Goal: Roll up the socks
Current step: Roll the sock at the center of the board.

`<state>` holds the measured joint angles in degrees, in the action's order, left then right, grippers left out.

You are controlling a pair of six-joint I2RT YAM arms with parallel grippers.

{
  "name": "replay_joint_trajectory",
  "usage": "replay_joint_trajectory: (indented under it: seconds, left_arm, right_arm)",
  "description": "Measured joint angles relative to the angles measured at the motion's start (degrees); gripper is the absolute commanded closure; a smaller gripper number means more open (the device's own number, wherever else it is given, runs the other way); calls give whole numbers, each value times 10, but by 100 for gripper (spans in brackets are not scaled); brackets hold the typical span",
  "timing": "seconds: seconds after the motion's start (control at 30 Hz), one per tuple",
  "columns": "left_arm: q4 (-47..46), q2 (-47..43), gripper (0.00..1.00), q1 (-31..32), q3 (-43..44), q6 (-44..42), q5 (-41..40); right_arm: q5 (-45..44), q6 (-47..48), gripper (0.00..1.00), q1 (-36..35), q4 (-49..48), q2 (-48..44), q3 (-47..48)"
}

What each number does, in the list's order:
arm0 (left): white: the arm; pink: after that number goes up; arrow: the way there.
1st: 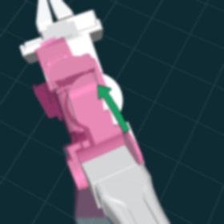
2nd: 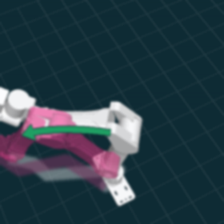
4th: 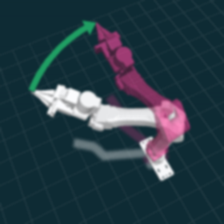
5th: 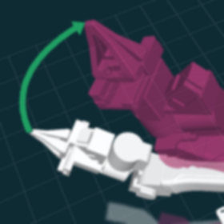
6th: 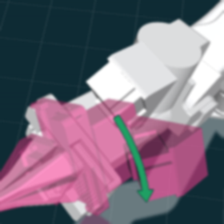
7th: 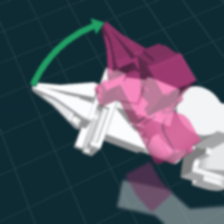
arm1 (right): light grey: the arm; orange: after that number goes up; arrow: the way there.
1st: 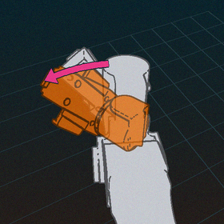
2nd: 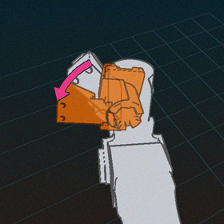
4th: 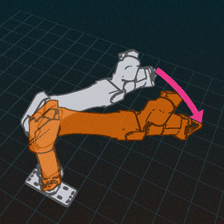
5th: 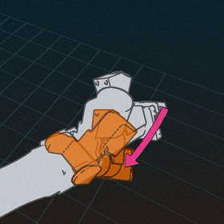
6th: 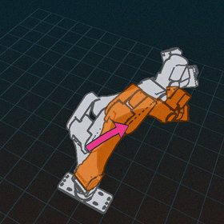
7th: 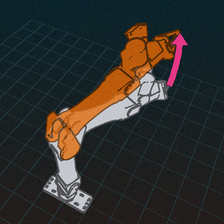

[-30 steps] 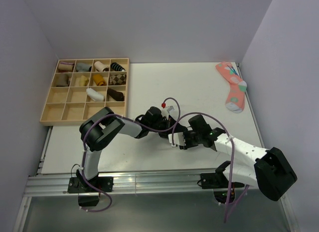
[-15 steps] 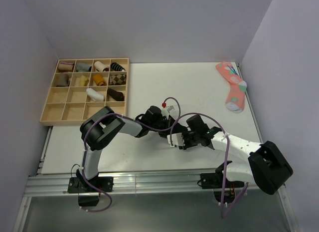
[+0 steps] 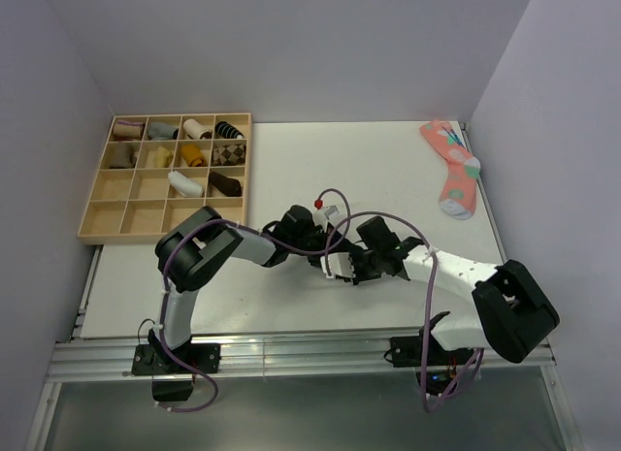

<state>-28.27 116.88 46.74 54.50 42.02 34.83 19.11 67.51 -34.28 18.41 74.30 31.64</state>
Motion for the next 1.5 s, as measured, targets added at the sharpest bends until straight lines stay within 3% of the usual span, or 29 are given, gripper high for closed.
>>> replay_joint_trajectory:
  seconds: [0.2,0.3,0.43,0.63,0.9,1.2,1.5]
  left_arm:
    - [-23,-2,96,-2,-15,5,5]
    - [-47,-14,85,-3,-42,16,0]
    - [-83,-36,78,0,-89,33,-15]
    - [-137,-67,65,3,-146,62,-68]
    - [-217,-110,59,-1,-226,76,-165]
    - [-274,-178,56,10,-325,2,-274]
    - [-323,-181,48,93,-336,-86,-322]
  right_arm:
    - [18,-10,83,0,59,23,41]
    - [45,-19,86,1,106,51,74]
    - [85,-27,89,2,156,80,106]
    - [134,-36,89,12,215,132,148]
    - [186,-38,89,47,331,207,208]
    - [215,-53,89,82,439,319,288]
    - [221,-120,89,85,461,368,342]
